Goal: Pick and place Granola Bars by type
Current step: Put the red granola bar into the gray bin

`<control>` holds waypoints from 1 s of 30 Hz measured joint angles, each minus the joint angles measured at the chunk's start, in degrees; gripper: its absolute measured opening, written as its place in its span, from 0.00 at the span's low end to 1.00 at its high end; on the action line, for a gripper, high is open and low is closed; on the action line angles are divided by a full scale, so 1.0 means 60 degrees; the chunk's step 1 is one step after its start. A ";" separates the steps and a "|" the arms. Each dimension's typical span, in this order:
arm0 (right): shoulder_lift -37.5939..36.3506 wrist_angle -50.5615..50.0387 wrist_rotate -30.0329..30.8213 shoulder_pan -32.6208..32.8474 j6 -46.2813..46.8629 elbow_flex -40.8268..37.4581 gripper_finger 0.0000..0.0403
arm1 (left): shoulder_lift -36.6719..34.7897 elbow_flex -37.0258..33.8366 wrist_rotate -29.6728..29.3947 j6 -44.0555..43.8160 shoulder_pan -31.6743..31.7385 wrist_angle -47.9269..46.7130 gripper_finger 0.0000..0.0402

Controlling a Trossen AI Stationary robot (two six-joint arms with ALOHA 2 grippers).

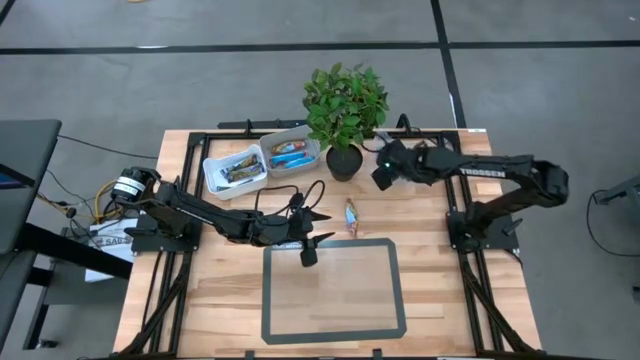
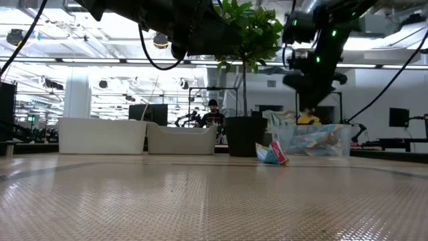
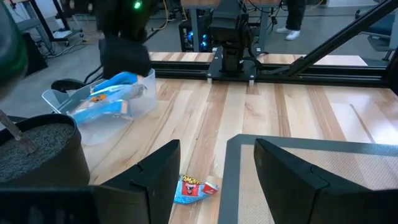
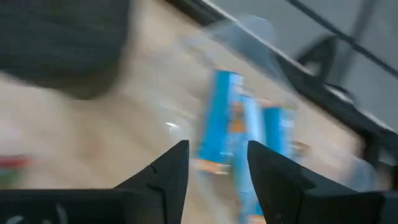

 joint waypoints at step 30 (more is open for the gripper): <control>0.2368 0.2825 -0.2905 0.3631 0.2282 0.0002 0.46 | 0.0000 0.0000 0.0203 0.0002 -0.0004 -0.0023 0.50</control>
